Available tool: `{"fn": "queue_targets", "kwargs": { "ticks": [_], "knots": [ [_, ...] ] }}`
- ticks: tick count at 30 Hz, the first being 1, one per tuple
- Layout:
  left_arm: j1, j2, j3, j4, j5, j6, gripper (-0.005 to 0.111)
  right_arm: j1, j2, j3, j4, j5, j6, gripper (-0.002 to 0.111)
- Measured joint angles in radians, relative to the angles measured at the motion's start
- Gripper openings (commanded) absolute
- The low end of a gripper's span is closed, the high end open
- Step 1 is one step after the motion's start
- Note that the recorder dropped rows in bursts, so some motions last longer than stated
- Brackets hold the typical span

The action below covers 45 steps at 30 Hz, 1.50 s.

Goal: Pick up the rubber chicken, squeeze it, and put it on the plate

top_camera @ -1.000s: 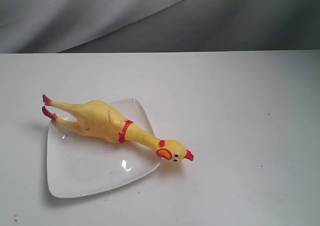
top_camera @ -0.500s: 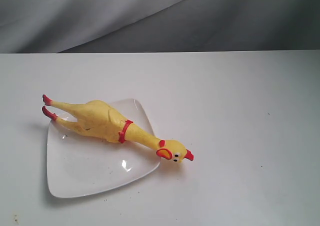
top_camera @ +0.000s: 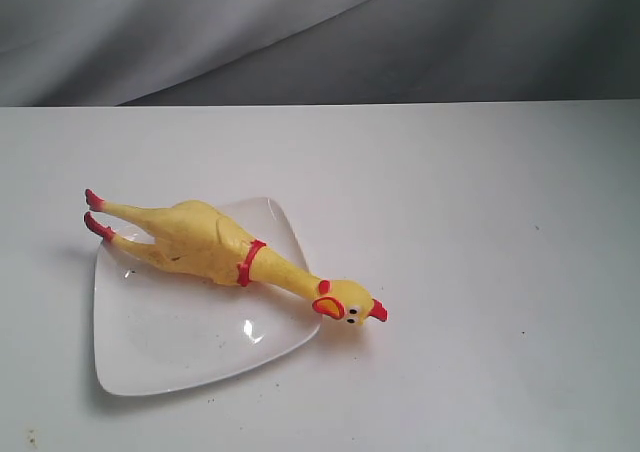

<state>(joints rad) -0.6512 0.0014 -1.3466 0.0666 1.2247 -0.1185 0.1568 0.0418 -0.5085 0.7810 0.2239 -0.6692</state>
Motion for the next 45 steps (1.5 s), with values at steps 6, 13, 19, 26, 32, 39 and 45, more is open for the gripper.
{"fn": "queue_targets", "kwargs": {
  "ticks": [6, 13, 19, 26, 32, 39, 45],
  "knots": [
    [0.000, 0.000, 0.000, 0.000, 0.000, 0.000, 0.000, -0.179, 0.000, 0.000, -0.309, 0.195, 0.341, 0.000],
    [0.000, 0.000, 0.000, 0.000, 0.000, 0.000, 0.000, -0.267, -0.004, 0.000, -0.479, 0.274, 0.441, 0.000],
    [0.000, 0.000, 0.000, 0.000, 0.000, 0.000, 0.000, -0.280, -0.038, 0.058, -0.588, 0.274, 0.502, 0.000],
    [0.000, 0.000, 0.000, 0.000, 0.000, 0.000, 0.000, -0.280, -0.038, 0.209, -0.663, 0.253, 0.567, 0.000],
    [0.000, 0.000, 0.000, 0.000, 0.000, 0.000, 0.000, -0.280, -0.038, 0.319, -0.663, 0.143, 0.568, 0.000],
    [0.000, 0.000, 0.000, 0.000, 0.000, 0.000, 0.000, -0.280, -0.038, 0.417, -0.669, 0.071, 0.590, 0.000],
    [0.000, 0.000, 0.000, 0.000, 0.000, 0.000, 0.000, -0.280, -0.038, 0.446, -0.713, 0.064, 0.623, 0.000]
  ]
}}
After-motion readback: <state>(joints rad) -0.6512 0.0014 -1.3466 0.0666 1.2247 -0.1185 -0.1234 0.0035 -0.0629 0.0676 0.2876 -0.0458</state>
